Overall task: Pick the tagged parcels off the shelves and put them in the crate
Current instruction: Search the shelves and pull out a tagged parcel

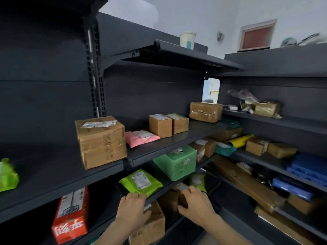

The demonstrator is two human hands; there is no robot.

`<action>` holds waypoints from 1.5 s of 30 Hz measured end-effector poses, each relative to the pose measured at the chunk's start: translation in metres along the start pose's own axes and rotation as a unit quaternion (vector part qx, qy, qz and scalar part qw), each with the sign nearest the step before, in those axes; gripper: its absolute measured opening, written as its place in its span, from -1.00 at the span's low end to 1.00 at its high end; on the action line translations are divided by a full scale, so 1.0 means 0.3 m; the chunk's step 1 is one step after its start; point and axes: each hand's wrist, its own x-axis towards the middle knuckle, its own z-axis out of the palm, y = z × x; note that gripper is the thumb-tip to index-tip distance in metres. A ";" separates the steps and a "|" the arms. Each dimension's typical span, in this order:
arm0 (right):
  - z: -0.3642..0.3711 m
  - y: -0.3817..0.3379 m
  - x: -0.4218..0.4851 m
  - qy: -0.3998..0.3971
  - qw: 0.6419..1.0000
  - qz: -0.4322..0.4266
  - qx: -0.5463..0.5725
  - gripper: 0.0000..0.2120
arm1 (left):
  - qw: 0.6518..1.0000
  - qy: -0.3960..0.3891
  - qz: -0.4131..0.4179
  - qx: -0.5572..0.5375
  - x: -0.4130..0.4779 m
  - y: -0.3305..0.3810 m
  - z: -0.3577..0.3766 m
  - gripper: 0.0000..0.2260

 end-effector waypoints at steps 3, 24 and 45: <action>-0.013 0.071 0.055 -0.003 1.000 0.023 0.005 -0.49 | 1.000 -0.009 0.022 -0.006 0.121 0.044 0.001 -0.54; -0.085 0.893 0.424 0.009 1.000 -0.007 0.014 -0.45 | 0.999 0.031 -0.004 -0.010 0.771 0.697 0.037 -0.49; -0.128 1.506 0.820 0.022 0.999 -0.022 0.009 -0.47 | 0.998 0.058 -0.005 -0.002 1.349 1.133 0.014 -0.52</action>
